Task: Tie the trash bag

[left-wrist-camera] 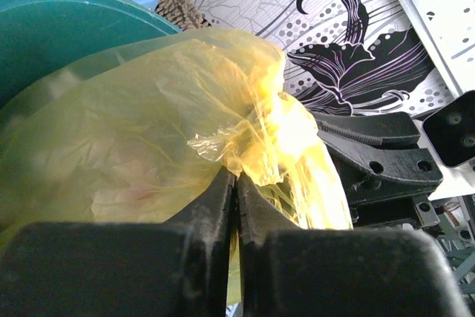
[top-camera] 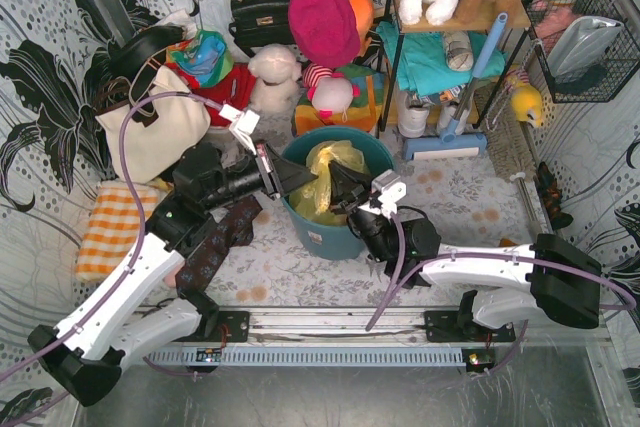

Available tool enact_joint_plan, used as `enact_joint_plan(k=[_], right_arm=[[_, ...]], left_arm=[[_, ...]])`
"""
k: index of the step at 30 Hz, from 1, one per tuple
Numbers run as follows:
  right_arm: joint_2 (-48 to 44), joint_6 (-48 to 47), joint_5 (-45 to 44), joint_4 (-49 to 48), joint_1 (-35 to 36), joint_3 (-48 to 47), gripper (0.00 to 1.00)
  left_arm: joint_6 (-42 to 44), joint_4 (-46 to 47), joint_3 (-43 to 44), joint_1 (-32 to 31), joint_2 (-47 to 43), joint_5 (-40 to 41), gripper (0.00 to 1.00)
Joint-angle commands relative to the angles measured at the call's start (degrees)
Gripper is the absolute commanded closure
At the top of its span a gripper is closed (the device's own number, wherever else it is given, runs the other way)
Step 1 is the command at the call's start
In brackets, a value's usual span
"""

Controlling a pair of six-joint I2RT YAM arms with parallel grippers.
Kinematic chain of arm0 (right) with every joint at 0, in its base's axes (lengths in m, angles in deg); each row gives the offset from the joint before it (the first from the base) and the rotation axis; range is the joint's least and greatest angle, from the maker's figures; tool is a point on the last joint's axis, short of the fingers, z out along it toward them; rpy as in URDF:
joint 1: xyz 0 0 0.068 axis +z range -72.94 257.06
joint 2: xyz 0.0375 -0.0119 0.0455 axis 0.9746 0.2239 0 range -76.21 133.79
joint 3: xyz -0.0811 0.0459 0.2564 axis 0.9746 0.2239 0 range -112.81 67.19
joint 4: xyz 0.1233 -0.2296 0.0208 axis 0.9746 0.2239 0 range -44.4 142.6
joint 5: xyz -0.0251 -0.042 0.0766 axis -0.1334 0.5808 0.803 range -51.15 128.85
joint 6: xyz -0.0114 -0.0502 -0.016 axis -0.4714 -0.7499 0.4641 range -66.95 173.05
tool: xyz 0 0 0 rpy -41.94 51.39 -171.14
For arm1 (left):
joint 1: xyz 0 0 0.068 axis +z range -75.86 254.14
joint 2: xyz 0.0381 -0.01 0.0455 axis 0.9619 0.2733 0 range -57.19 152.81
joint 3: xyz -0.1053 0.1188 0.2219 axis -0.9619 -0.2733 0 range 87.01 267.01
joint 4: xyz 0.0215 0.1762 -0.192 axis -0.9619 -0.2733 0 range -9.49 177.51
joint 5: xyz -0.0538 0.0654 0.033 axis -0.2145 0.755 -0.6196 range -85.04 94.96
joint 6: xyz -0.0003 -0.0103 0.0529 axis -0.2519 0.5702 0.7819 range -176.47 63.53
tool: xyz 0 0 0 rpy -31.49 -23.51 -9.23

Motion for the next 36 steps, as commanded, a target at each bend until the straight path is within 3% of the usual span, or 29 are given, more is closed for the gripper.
enact_joint_plan(k=[1, 3, 8, 15, 29, 33, 36], right_arm=[[-1.82, 2.25, 8.80, -5.44, -0.02, 1.46, 1.00], [-2.15, 2.98, 10.29, -5.66, -0.04, 1.83, 1.00], [-2.71, 2.82, 8.42, -4.27, -0.05, 2.02, 1.00], [-3.01, 3.34, 10.21, -4.44, 0.01, 2.30, 1.00], [-5.45, 3.85, 1.12, -0.19, 0.31, 1.61, 1.00], [-10.05, 6.92, -1.56, 9.96, 0.36, -0.29, 1.00], [-12.29, 8.86, -2.13, 14.13, 0.45, -1.55, 1.00]], left_arm=[[0.83, 0.13, 0.06, 0.41, -2.14, 2.72, 0.80], [0.84, 0.07, 0.33, 0.38, -2.67, 3.64, 0.69], [3.20, -3.68, 3.98, 0.36, -4.02, 7.13, 0.61], [8.07, -14.90, 16.99, 0.34, -3.27, 7.86, 0.47], [14.82, -20.16, 18.17, 0.33, 2.50, 10.92, 0.34], [14.81, -18.32, 17.16, 0.37, 4.68, 6.29, 0.34], [14.49, -17.18, 16.64, 0.41, 5.22, 4.48, 0.43]])
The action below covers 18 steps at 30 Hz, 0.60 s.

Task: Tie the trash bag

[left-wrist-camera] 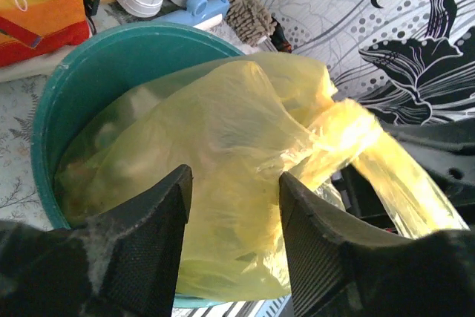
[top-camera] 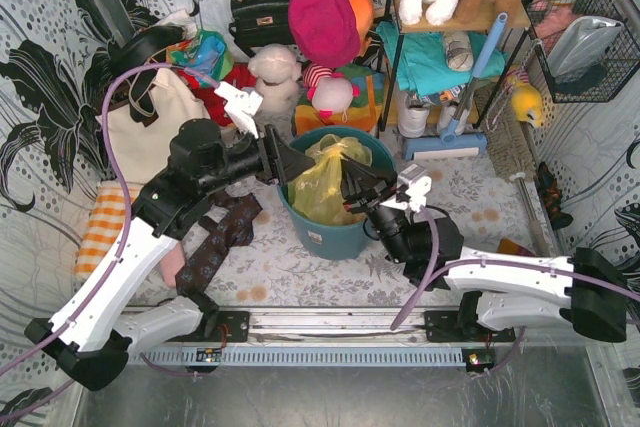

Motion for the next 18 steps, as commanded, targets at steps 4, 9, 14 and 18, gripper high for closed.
enact_joint_plan(k=[4, 9, 14, 18], right_arm=[[-5.19, 5.05, -3.63, 12.34, 0.39, -5.72, 1.00], [-7.50, 10.09, -3.90, 25.58, 0.44, -10.11, 1.00], [-10.37, 16.04, -4.89, 37.41, 0.39, -14.09, 1.00], [-10.21, 17.63, -4.63, 44.52, 0.41, -20.07, 1.00]], left_arm=[[0.97, 4.45, -0.57, 0.40, -0.08, -4.35, 0.63], [2.00, 3.13, 1.45, 0.44, -0.11, -3.85, 0.58], [3.85, 2.86, 4.56, 0.34, -1.42, -3.38, 0.41], [6.04, 4.44, 7.11, 0.34, -1.82, -5.37, 0.36]])
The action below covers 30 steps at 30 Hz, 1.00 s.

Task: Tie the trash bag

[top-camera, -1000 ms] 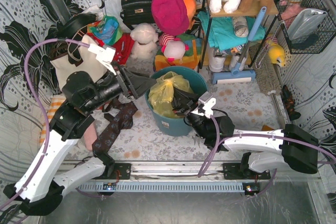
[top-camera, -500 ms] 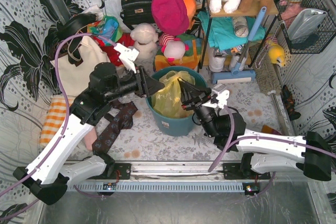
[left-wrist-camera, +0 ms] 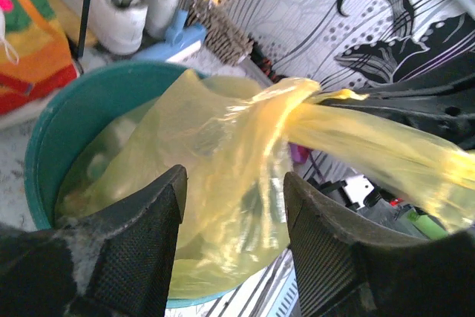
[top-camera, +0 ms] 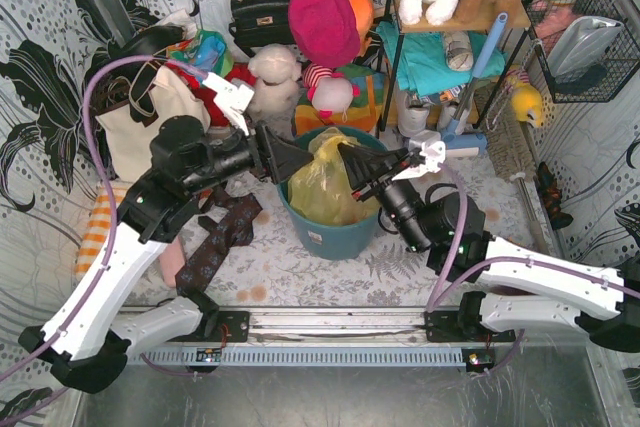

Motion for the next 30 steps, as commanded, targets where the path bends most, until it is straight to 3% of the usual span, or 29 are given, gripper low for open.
enact_joint_plan(k=[1, 11, 19, 24, 30], right_arm=[[-0.43, 3.93, -0.65, 10.81, 0.41, -8.23, 1.00], [6.92, 4.05, -1.36, 29.31, 0.39, -26.29, 1.00], [9.63, 1.79, 1.21, 30.81, 0.34, -31.76, 1.00], [13.17, -0.13, 3.90, 31.43, 0.34, -37.49, 1.00], [16.69, -1.74, 5.34, 32.31, 0.34, -42.34, 1.00]], left_arm=[[3.83, 4.85, 4.52, 0.32, -1.62, -2.87, 0.36], [6.37, 6.49, 13.21, 0.39, 1.25, -9.77, 0.32], [11.82, 6.73, 13.37, 0.32, 2.77, -8.22, 0.30], [12.89, 13.64, 10.31, 0.39, 3.01, -10.60, 0.27], [13.68, 18.85, 7.18, 0.33, 2.99, -7.69, 0.26]])
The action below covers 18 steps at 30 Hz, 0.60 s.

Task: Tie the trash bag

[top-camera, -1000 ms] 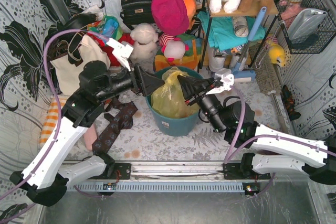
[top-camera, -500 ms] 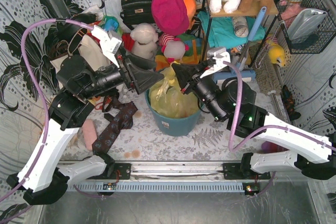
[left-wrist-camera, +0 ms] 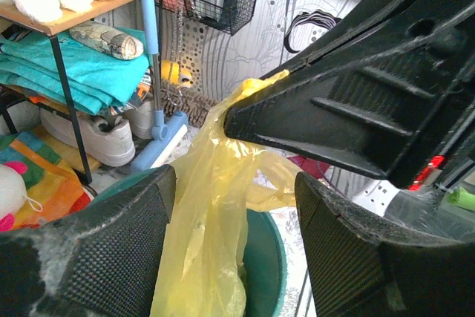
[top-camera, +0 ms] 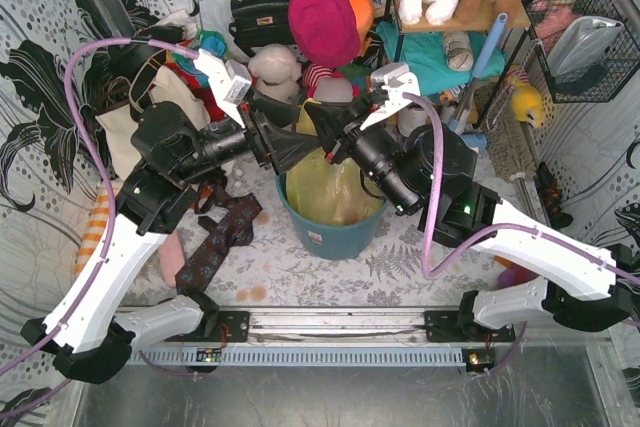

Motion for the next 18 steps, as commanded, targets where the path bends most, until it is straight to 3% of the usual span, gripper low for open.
enact_joint_plan(k=[1, 7, 11, 18], right_arm=[[1.75, -2.54, 1.65, 0.17, 0.34, -3.70, 1.00], [3.86, -3.68, -1.63, 1.20, -0.97, -6.60, 1.00], [5.09, -2.02, -2.21, 3.36, -3.11, -8.55, 1.00], [6.81, 3.43, -2.69, 5.56, -7.94, -10.52, 1.00]], left_arm=[[2.01, 8.19, -1.86, 0.33, -0.43, 1.73, 0.26], [0.14, 9.12, -1.66, 0.36, -2.77, 2.51, 0.26], [-2.87, 4.77, 2.88, 0.32, -3.02, 3.39, 0.27], [-16.68, -2.03, 5.59, 0.32, -1.13, 9.65, 0.30]])
